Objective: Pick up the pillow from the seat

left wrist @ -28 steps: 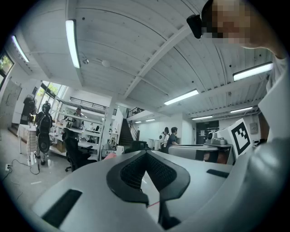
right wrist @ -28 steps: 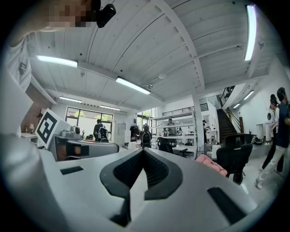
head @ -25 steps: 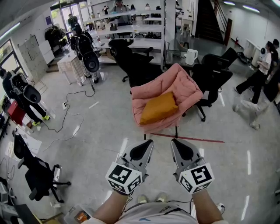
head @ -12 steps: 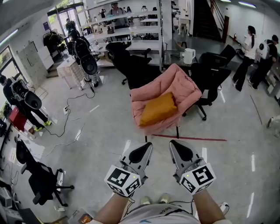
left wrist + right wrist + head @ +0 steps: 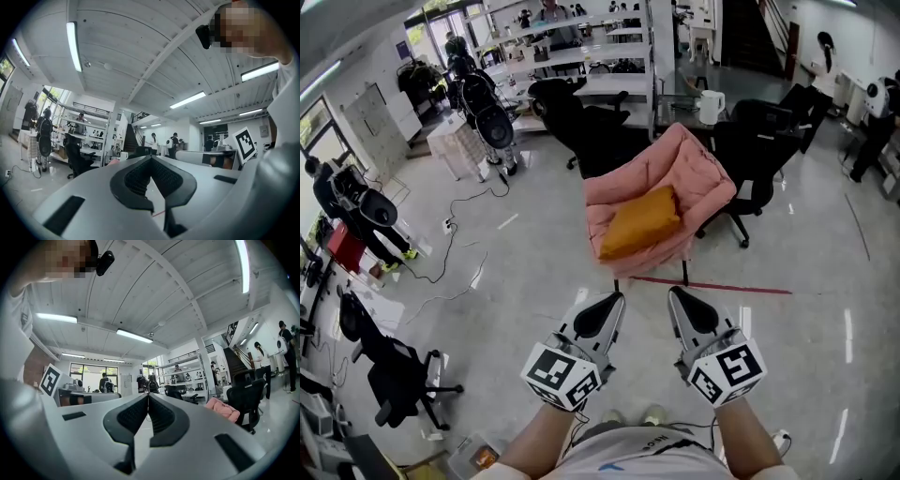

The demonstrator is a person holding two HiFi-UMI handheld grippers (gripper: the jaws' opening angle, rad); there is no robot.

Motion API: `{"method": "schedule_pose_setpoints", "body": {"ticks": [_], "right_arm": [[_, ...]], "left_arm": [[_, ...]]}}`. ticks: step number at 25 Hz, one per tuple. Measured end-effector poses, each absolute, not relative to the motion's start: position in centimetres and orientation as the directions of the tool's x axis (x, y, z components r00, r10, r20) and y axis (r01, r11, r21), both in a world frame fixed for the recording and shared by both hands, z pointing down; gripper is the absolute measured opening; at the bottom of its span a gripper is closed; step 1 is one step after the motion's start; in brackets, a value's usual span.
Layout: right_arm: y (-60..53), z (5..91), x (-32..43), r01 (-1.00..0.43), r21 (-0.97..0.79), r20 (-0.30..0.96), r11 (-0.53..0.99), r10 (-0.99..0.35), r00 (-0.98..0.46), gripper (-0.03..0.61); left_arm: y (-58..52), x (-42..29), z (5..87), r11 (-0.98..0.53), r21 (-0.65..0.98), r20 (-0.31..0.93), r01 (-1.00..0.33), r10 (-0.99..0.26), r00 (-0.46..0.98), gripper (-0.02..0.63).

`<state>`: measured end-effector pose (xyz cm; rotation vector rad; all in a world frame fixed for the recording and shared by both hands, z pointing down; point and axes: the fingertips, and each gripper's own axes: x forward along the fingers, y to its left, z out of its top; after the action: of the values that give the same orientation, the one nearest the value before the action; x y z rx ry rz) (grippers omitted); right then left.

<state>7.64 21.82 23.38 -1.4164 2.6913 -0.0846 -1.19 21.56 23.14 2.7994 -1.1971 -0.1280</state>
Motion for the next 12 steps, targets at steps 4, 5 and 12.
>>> {"method": "schedule_pose_setpoints", "body": {"ticks": [4, 5, 12], "right_arm": [[21.8, 24.1, 9.0, -0.816, -0.090, -0.058, 0.572, -0.821, -0.569, 0.015], [21.6, 24.3, 9.3, -0.815, -0.091, -0.056, 0.572, -0.820, -0.569, 0.015], [19.8, 25.8, 10.2, -0.812, -0.103, -0.030, 0.575, -0.817, -0.575, 0.015]], "left_arm": [[21.5, 0.2, 24.0, -0.671, 0.106, -0.017, -0.733, -0.739, 0.674, 0.011], [21.4, 0.5, 24.2, -0.668, 0.102, -0.011, -0.737, -0.741, 0.671, 0.011], [19.6, 1.0, 25.8, -0.642, 0.101, 0.027, -0.760, -0.762, 0.648, 0.011]]}}
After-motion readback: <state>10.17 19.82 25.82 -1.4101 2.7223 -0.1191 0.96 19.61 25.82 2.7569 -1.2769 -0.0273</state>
